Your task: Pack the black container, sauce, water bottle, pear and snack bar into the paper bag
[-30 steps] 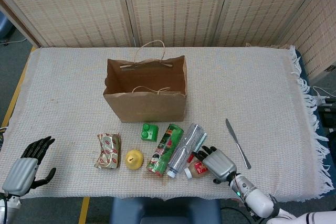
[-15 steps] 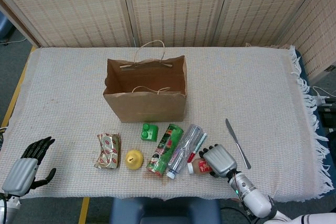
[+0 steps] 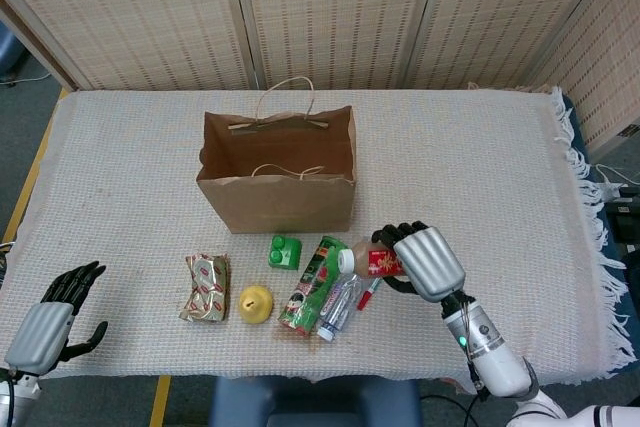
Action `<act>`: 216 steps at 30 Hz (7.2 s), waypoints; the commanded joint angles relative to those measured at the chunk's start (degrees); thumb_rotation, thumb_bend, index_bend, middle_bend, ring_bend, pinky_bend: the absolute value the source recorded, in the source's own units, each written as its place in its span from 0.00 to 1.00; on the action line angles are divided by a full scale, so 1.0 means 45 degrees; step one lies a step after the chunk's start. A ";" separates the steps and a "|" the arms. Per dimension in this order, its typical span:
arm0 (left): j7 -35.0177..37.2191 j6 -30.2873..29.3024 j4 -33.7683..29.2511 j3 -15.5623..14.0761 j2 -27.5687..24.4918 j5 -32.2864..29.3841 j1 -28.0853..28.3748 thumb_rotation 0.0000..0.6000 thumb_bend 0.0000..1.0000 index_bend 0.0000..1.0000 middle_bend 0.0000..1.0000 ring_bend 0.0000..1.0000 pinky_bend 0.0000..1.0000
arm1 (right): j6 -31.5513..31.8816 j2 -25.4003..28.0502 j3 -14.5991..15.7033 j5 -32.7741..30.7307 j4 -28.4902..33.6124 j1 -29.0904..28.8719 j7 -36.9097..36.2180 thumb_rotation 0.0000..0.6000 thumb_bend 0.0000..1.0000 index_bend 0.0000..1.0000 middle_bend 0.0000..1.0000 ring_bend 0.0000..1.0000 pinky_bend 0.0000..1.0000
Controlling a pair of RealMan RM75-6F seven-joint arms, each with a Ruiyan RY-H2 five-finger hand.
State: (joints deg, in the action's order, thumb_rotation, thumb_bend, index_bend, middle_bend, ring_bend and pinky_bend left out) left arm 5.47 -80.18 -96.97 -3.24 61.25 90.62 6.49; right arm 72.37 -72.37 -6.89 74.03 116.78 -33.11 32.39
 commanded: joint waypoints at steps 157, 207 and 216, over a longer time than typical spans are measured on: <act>0.0647 0.0593 -0.0534 -0.0287 -0.0486 -0.0055 0.0117 1.00 0.38 0.00 0.00 0.00 0.06 | 0.1251 -0.5879 -0.5695 0.0420 -0.8284 -0.6362 -0.0836 1.00 0.32 0.66 0.61 0.56 0.64; 0.0307 -0.0033 -0.0080 -0.0084 0.0011 0.0458 0.0090 1.00 0.38 0.00 0.00 0.00 0.06 | 0.8306 -0.0060 0.2727 0.5661 -0.5658 0.5712 -0.6653 1.00 0.06 0.03 0.15 0.08 0.20; -0.0061 0.0573 0.0974 -0.0466 -0.0032 0.3557 0.1548 1.00 0.38 0.00 0.00 0.00 0.08 | 0.7475 -0.0044 0.2478 0.5491 -0.6024 0.5846 -0.8183 1.00 0.06 0.03 0.15 0.08 0.20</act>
State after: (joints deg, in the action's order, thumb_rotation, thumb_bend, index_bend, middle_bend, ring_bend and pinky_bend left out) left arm 6.88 -79.73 -93.27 -4.70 61.29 104.42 11.19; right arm 106.89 -72.25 4.25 98.44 89.93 -7.45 -3.60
